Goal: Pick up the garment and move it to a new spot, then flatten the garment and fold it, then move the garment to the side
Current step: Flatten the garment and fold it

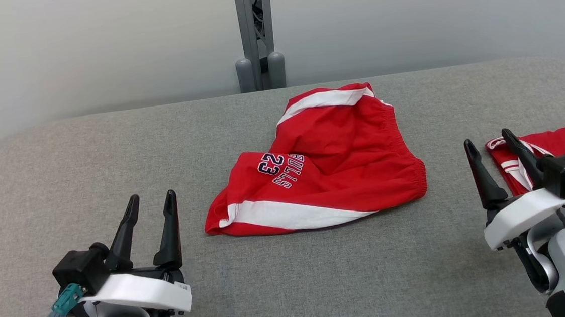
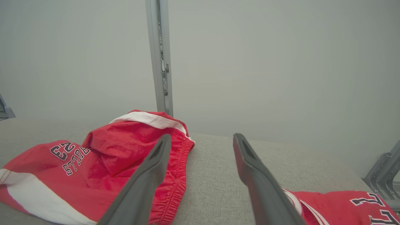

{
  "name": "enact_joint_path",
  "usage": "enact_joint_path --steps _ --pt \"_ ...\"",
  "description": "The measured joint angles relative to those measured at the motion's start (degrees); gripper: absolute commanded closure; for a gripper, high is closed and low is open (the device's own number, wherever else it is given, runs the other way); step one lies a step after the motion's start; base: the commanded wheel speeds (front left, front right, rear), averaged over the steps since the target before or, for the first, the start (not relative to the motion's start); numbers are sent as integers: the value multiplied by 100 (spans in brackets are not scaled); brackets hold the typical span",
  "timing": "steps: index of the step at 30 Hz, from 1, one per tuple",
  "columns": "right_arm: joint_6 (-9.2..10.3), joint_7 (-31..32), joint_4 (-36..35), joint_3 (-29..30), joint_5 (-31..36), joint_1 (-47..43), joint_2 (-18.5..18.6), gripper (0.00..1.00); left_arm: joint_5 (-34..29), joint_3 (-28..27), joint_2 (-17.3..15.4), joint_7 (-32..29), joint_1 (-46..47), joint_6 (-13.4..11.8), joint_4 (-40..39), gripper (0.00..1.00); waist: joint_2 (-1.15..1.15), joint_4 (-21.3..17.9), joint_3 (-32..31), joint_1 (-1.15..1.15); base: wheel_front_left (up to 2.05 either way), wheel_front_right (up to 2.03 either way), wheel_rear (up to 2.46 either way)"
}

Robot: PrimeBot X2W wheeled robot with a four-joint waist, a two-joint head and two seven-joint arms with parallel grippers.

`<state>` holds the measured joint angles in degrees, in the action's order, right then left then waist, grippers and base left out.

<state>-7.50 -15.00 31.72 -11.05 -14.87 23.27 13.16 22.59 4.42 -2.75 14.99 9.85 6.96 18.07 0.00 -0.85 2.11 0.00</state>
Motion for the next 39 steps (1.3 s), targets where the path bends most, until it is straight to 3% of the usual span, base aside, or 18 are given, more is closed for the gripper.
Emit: enact_joint_path --steps 9,23,37,38,39 --pt "0 1 303 85 102 -127 -109 0 -34 136 0 0 57 11 25 0 0 126 202 0 0 0 0" --pt "0 0 1482 -988 -158 202 177 0 -153 63 -2 0 318 38 54 0 0 507 808 0 0 0 0" --pt "0 0 1566 -1483 -189 722 289 0 -151 236 -2 0 615 46 38 0 0 679 1229 0 0 0 0" --pt "0 1 1541 -1508 -191 730 294 65 -152 236 -2 0 629 46 40 0 0 680 1235 0 0 0 0" --pt "0 0 1500 -1534 -191 730 303 100 -153 235 -2 0 639 46 46 0 0 680 1233 0 0 0 0"
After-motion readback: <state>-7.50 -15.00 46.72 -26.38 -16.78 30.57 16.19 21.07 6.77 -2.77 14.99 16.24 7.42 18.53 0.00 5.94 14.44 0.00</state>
